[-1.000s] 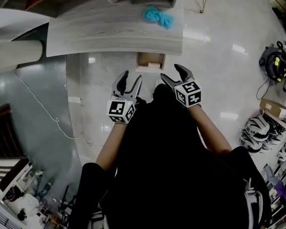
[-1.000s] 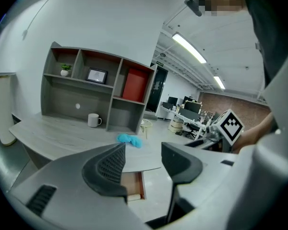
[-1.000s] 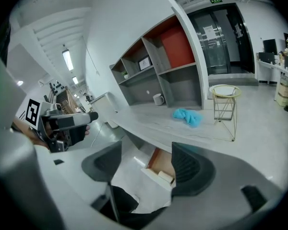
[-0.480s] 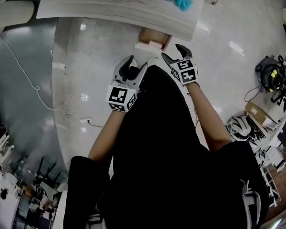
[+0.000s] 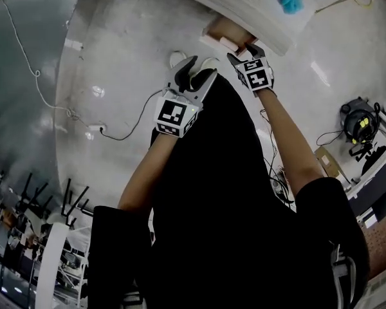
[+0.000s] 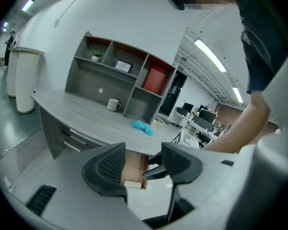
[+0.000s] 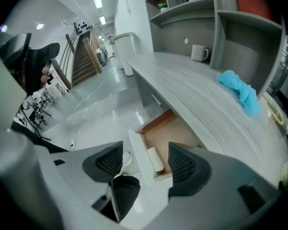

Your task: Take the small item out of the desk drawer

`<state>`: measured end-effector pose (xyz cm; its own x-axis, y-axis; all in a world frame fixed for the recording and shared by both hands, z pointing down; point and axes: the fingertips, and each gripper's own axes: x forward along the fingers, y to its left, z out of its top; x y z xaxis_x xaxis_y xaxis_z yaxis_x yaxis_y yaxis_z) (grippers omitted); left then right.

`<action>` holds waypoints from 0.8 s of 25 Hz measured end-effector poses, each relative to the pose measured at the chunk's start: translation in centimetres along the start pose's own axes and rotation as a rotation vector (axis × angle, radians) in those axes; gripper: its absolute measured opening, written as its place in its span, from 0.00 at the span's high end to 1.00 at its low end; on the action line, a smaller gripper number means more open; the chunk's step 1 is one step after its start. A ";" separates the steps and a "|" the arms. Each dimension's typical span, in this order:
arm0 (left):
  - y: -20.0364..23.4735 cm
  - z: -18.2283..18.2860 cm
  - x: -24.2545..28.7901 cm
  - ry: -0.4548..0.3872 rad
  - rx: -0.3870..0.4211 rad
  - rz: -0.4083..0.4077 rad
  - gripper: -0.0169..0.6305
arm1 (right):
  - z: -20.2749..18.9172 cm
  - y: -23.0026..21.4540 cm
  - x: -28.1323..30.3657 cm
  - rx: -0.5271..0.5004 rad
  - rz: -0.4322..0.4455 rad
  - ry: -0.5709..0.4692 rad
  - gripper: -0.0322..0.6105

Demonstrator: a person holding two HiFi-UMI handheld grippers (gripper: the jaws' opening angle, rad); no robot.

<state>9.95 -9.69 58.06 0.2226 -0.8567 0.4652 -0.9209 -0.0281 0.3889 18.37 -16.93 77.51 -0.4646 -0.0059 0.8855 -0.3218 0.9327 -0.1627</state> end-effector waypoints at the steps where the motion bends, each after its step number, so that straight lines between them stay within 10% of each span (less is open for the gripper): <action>1: 0.4 -0.3 -0.1 0.000 -0.006 0.004 0.62 | -0.1 -0.1 0.9 -0.012 -0.002 0.013 0.50; 20: 5.7 -4.8 0.7 0.005 -0.087 0.073 0.62 | -5.1 -1.8 14.1 -0.096 0.023 0.266 0.53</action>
<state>6.41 -8.00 64.40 0.1578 -0.8524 0.4985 -0.9036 0.0790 0.4211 16.62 -16.90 92.52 -0.2337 0.0989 0.9673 -0.2284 0.9614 -0.1535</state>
